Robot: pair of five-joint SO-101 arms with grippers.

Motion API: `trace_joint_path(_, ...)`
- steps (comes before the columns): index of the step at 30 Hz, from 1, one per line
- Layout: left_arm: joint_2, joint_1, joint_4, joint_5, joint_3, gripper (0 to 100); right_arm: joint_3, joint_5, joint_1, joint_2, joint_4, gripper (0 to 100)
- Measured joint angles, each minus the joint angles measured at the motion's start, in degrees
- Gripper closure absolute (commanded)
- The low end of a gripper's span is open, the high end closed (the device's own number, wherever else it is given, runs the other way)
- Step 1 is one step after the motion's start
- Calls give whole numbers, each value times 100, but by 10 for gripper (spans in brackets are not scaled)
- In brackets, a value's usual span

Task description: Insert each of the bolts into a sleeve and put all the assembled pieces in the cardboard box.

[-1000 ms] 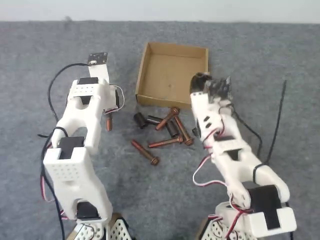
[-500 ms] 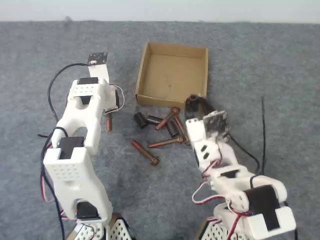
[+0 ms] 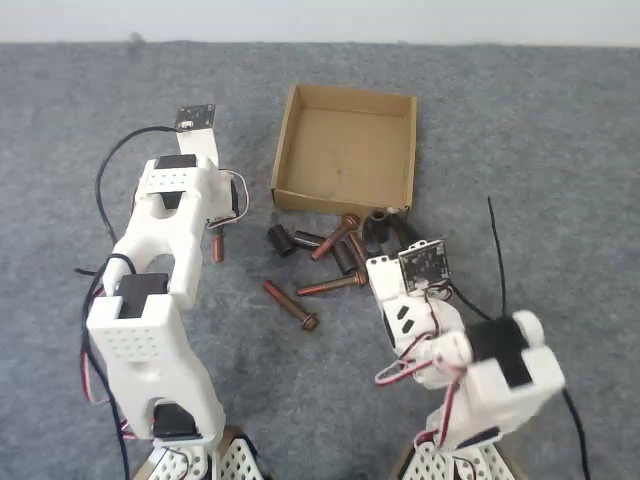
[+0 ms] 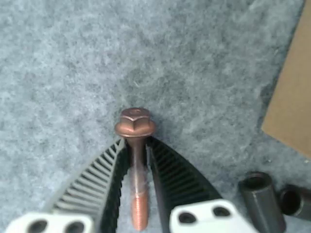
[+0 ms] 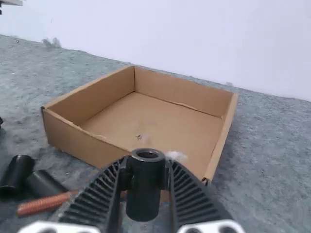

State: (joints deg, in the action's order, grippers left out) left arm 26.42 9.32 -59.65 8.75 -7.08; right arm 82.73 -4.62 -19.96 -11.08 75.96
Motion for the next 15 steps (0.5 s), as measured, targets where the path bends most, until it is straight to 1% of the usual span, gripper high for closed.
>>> trace_joint_path(4,0,0,0,0,0,991,-237,0,193,-747,853,992)
trace_joint_path(7,0,0,0,0,0,991,-264,0,264,-958,1389,992)
trace_joint_path(15,0,0,0,0,0,991,290,0,114,-967,2013,992)
